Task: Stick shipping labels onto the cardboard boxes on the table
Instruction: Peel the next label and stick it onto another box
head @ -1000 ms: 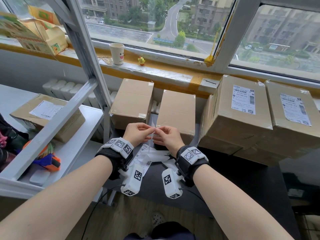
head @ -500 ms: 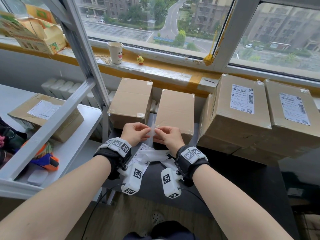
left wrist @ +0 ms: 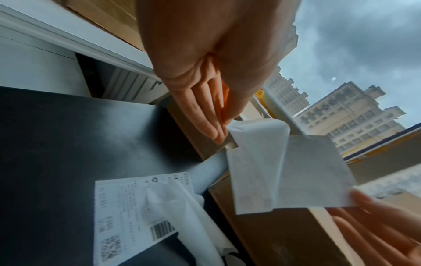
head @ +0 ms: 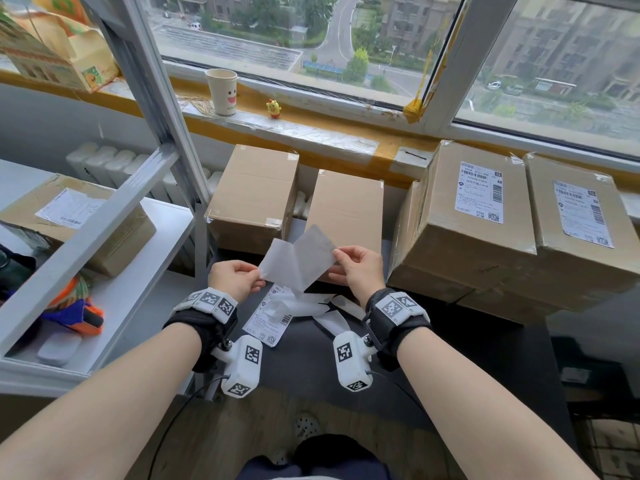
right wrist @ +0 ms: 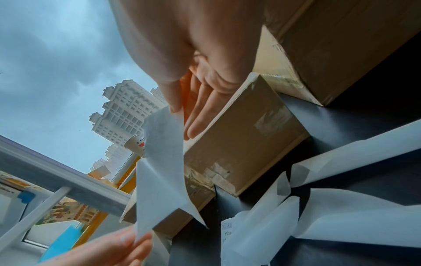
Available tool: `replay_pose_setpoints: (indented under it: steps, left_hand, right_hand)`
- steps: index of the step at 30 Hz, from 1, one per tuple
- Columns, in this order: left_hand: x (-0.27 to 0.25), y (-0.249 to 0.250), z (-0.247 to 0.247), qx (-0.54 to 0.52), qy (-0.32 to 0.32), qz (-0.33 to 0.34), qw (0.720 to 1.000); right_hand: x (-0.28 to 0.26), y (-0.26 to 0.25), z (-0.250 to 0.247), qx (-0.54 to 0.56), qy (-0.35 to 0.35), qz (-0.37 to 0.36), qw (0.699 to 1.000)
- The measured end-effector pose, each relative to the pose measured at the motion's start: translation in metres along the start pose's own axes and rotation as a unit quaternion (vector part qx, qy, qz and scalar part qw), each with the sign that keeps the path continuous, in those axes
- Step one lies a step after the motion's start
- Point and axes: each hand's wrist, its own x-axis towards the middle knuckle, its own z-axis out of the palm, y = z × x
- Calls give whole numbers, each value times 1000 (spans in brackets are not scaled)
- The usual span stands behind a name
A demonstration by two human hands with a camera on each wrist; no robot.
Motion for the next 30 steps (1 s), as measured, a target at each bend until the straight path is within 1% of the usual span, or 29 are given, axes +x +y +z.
replay_pose_setpoints:
  steps: [5,10,15,18,21,27,30]
  left_hand:
    - [6,-21,-9,32,44,-34,998]
    - [11,-35,-15,53,66,-65,994]
    - [21,-50,-19,63,71,-96,991]
    - [23,-54,-18,76,62,-115,989]
    - [23,-55,-13,73,42,-116,990]
    - [23,-49,-2,70,28,-87,993]
    - [22,-44,3,56,5,-68,996]
  right_hand:
    - [6,-4,-10,-29,43,-43,998]
    - [10,-11,-16,-60,68,-83,992]
    - [11,-20,-22,-83,81,-116,986]
    - [9,-24,-23,-106,81,-144,981]
    - [6,-26,-21,-128,77,-166,975]
    - [0,-27,-14,-104,68,-153,980]
    - [-3,-28,-12,-109,52,-152,981]
